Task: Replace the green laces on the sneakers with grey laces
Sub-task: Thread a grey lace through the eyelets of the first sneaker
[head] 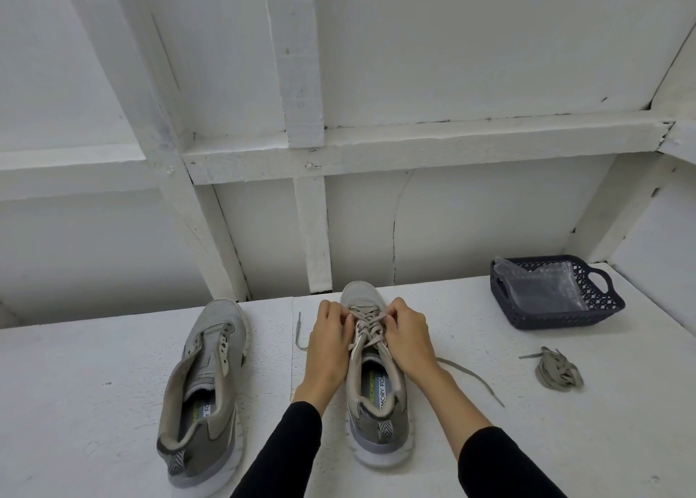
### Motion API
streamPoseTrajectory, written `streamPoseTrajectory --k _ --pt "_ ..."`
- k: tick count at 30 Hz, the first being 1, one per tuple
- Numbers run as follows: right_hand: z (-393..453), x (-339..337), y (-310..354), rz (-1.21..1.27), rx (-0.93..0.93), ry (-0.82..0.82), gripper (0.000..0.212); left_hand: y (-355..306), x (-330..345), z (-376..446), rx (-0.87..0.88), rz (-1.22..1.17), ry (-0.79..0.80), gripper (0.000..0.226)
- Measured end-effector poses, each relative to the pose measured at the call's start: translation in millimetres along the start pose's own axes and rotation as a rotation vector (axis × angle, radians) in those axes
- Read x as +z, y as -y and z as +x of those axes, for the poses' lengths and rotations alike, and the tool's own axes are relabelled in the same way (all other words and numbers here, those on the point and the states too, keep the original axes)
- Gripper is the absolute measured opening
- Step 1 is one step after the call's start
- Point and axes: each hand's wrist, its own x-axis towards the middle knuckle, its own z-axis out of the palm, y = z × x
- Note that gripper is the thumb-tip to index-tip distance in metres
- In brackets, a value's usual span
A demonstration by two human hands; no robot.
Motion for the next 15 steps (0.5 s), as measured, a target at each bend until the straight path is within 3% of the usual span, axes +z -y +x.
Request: streamPoseTrajectory --k 3,8,15 --pt "-1.5 -2.1 3.5 0.074 0.005 -0.013 0.013 -0.6 -0.8 1.2 -0.018 -0.048 -0.018 0.014" --pt "-3.4 -13.5 2.8 0.210 0.040 -0.018 0.013 0.4 -8.5 10.1 -0.218 -0.177 0.028 0.024" --pt "-8.9 -21.7 -0.1 0.267 -0.062 0.156 0.018 -2.1 -26.5 13.8 -0.079 -0.271 0.269 0.021"
